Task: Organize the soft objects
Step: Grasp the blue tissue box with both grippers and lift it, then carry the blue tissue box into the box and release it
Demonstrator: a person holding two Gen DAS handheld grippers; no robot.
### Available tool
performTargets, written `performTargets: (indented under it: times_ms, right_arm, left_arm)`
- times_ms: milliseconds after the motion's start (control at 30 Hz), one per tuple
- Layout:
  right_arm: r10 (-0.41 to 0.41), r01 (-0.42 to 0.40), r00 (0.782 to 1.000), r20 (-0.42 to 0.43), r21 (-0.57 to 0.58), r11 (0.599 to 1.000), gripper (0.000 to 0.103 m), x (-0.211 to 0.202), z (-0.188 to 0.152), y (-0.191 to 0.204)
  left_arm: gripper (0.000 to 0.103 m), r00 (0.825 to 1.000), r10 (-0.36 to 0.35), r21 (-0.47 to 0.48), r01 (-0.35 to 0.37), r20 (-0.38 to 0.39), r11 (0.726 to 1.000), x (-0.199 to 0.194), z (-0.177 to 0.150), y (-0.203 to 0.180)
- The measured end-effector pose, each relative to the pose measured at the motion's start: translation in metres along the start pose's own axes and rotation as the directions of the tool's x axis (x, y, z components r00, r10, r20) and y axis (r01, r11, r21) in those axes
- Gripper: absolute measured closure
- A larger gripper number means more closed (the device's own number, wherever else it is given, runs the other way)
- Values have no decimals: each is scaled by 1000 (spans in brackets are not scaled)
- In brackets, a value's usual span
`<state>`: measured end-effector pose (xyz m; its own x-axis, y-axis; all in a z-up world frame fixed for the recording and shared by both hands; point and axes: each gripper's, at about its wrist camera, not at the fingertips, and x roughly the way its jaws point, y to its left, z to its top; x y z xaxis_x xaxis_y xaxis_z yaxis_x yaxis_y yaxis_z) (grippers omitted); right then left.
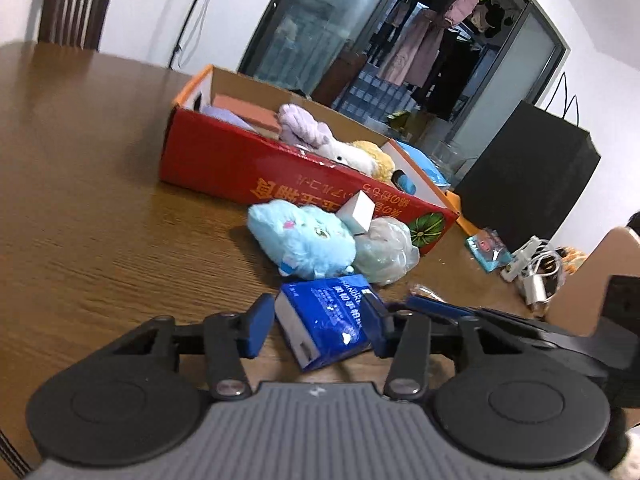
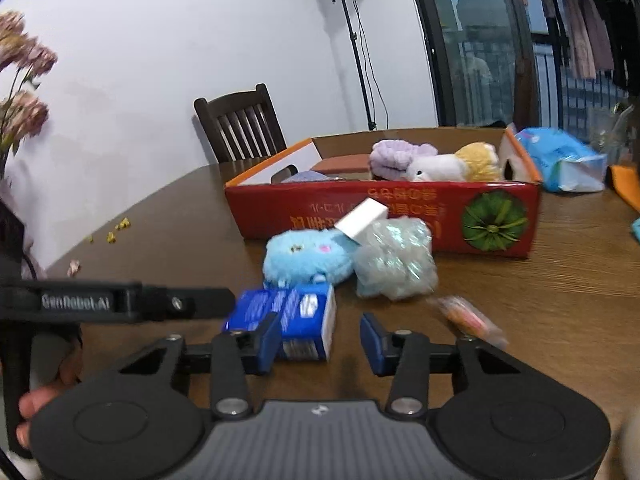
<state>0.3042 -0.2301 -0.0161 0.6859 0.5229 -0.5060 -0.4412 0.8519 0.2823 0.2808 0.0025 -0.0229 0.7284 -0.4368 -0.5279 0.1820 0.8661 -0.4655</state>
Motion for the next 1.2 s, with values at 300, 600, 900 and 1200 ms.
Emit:
performTargets:
  times_ms: [300,600,900,1200]
  right_arm:
    - [95,-88,995,-40,155,984,69,29,1,-25]
    - [33,-30,999,-32,87,996,77,0,-16,2]
    - [11,-8,1000,-16,146,989,77,-60,-56,4]
    - [-14,10,999,35,111,994,78,-71,-40,12]
  left_arm:
    - [68,997,-64,-70,62,-37,996,18,-4,18]
    - [70,998,-54,-23,53,-43,998,1,-21,-1]
    - [64,988,-114,-16,113,-106,993,-20,-53,-26]
    - [70,995,-103,37,103,-11,994,-32,-26,-42]
